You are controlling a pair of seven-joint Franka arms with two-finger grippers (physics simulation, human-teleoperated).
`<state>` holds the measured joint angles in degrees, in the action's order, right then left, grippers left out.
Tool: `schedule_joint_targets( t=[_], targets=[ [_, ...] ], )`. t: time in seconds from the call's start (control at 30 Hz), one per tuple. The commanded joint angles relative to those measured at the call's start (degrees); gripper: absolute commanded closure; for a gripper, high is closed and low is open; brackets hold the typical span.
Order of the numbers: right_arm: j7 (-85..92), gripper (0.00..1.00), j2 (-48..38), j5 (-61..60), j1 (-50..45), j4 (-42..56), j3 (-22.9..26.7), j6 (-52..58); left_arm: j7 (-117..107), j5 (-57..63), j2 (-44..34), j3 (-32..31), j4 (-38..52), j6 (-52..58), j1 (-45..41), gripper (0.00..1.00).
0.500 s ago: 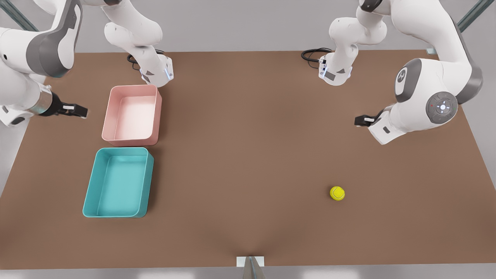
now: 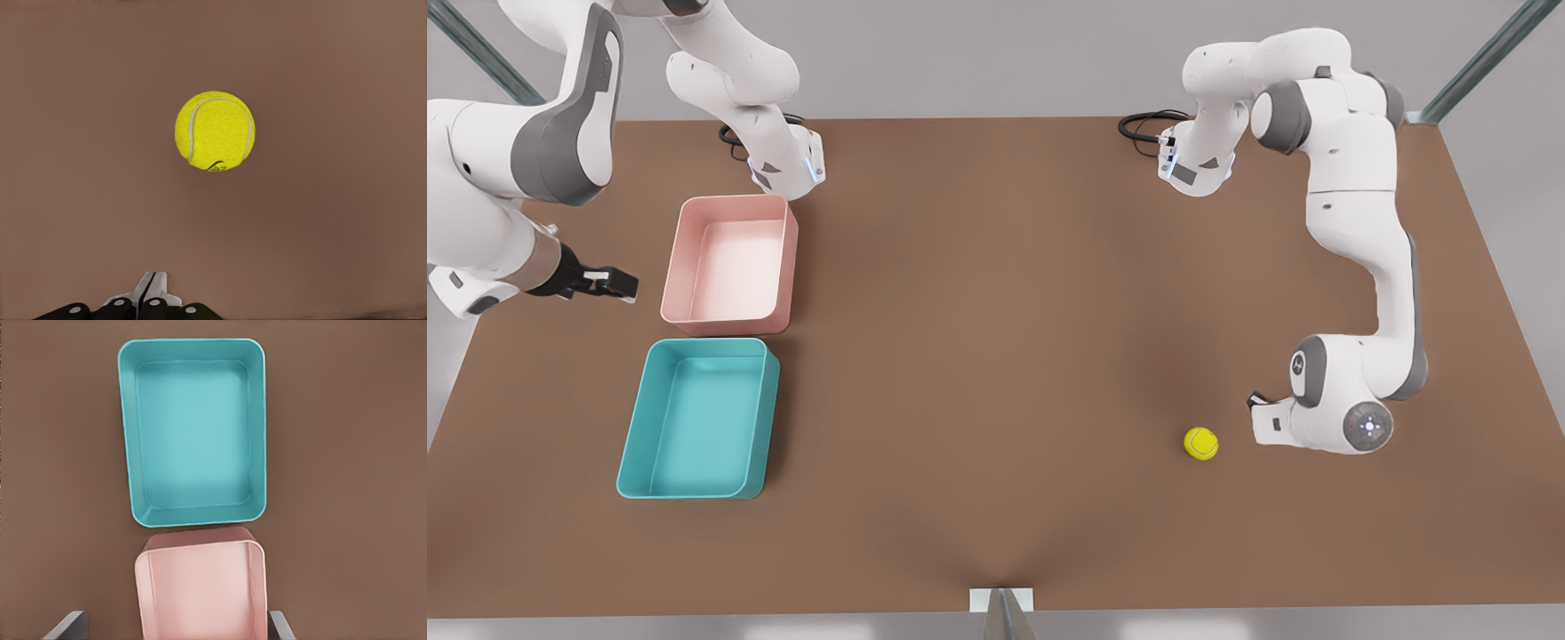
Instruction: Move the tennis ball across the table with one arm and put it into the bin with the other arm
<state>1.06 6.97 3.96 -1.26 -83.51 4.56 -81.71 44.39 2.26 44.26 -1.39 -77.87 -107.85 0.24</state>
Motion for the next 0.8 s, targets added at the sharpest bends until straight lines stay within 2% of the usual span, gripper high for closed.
schedule_joint_targets(
  t=[0.0,0.77],
  targets=[
    [1.48,0.00,0.15,-0.36,-0.14,0.19,0.01,-0.47,68.11,1.69,1.44,-0.01,0.61,-7.90,-0.68,0.79],
    [2.98,0.00,1.03,-0.36,-0.76,0.19,0.01,0.50,51.23,4.68,6.02,-0.10,-1.76,-13.88,-2.70,0.79]
  ],
)
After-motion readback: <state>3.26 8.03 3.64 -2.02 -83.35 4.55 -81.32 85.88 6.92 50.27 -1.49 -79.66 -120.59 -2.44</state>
